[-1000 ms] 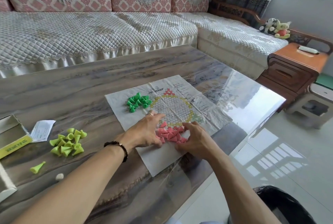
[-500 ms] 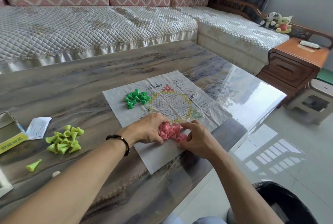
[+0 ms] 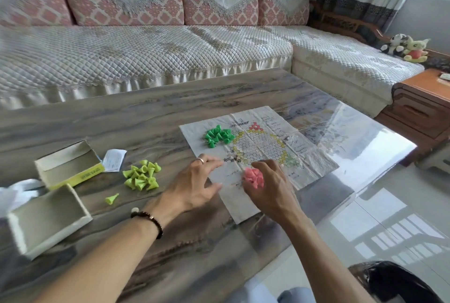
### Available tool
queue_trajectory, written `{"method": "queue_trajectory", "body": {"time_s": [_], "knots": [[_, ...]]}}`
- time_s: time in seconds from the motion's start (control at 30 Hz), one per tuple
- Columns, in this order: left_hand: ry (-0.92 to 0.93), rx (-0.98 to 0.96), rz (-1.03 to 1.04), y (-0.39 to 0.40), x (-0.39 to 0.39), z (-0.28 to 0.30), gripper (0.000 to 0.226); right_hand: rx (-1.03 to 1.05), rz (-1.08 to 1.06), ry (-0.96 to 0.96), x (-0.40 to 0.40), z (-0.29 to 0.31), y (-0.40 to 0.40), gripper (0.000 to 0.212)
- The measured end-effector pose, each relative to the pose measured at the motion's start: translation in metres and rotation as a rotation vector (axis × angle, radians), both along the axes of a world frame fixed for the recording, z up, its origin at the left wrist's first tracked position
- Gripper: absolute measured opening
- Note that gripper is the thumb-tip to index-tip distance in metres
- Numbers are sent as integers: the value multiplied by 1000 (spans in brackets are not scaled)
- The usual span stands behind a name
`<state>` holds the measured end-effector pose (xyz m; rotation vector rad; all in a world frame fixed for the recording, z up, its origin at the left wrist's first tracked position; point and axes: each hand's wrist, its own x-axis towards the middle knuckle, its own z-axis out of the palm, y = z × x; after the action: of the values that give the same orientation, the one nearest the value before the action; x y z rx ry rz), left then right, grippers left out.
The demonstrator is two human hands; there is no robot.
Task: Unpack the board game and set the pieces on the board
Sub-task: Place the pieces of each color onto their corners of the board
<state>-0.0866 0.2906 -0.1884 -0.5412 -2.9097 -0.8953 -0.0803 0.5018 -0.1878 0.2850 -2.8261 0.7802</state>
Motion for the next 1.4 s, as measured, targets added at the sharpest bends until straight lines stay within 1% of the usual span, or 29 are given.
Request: {"method": "queue_trajectory", "body": {"time_s": [0.07, 0.2, 0.3, 0.37, 0.53, 0.67, 0.77, 0.93, 1.0, 1.07, 1.17, 1.23, 1.3, 1.4], "knots": [[43, 48, 95, -24, 13, 3, 51, 8, 31, 27, 2, -1, -22, 49], [126, 154, 297, -70, 36, -2, 57, 36, 140, 22, 8, -7, -67, 50], [97, 166, 466, -101, 42, -13, 48, 18, 235, -24, 8, -12, -100, 52], [34, 165, 529, -113, 43, -21, 51, 27, 283, -56, 5, -15, -119, 54], [-61, 147, 540, -120, 34, -38, 67, 80, 386, -113, -9, -19, -152, 67], [-44, 95, 485, -131, 20, -46, 78, 124, 451, -151, -21, -22, -165, 85], [-36, 83, 444, -137, 12, -49, 70, 125, 482, -189, -31, -24, -174, 88], [68, 71, 412, -153, 15, -64, 44, 120, 579, -210, -51, -25, -189, 89], [99, 78, 431, -158, 14, -69, 35, 122, 627, -210, -58, -27, -196, 86], [152, 82, 437, -160, 13, -71, 26, 157, 669, -190, -61, -29, -201, 79], [242, 73, 434, -161, 11, -70, 21, 192, 701, -100, -64, -32, -207, 58], [275, 47, 468, -162, 11, -69, 17, 156, 666, -39, -63, -36, -207, 42], [264, 9, 502, -161, 11, -68, 18, 117, 590, 44, -61, -45, -208, 31], [279, -32, 477, -158, 12, -67, 18, 161, 479, 180, -55, -55, -210, 29]]}}
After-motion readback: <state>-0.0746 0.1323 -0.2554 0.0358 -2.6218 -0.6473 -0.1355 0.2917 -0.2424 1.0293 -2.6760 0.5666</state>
